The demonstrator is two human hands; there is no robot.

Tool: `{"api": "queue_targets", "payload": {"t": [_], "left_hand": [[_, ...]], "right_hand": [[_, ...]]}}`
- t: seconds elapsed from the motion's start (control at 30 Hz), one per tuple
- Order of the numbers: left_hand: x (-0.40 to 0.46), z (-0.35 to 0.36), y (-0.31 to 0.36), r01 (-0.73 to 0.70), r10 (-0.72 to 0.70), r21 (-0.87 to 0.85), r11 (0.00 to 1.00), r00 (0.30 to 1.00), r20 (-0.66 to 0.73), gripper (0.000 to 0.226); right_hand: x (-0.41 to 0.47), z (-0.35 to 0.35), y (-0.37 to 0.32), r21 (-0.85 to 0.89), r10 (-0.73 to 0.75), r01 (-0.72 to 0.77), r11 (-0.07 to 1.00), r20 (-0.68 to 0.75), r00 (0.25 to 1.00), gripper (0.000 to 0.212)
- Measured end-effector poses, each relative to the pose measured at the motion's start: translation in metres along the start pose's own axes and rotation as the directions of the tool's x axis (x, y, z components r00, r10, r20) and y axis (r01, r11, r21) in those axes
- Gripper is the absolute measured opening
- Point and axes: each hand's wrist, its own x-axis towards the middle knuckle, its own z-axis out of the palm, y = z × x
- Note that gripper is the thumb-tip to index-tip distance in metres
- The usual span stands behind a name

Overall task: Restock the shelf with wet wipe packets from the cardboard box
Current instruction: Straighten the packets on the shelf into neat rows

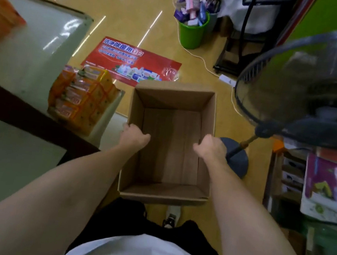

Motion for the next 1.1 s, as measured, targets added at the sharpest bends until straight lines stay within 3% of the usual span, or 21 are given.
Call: {"api": "queue_targets", "payload": {"t": [0.3,0.63,1.1], "left_hand": [[0.153,-0.036,0.063,0.102,-0.102,-0.068,0.992,0.995,-0.005,0.061],[0.318,-0.095,0.164,0.070,-0.060,-0.160,0.985,0.996,0.062,0.062],[0.503,-0.169,0.319,0.040,-0.039,-0.033,0.999,0.998,0.040,0.058]], "right_hand": [[0.151,-0.072,-0.076,-0.053,-0.058,0.058,0.997,-0.006,0.998,0.028],[0.305,-0.155,-0.148,-0.076,0.053,-0.054,0.996,-0.012,0.999,0.041],[0.530,-0.251,-0.203,-0.071,0.028,-0.028,0.997,0.004,1.000,0.042]]}}
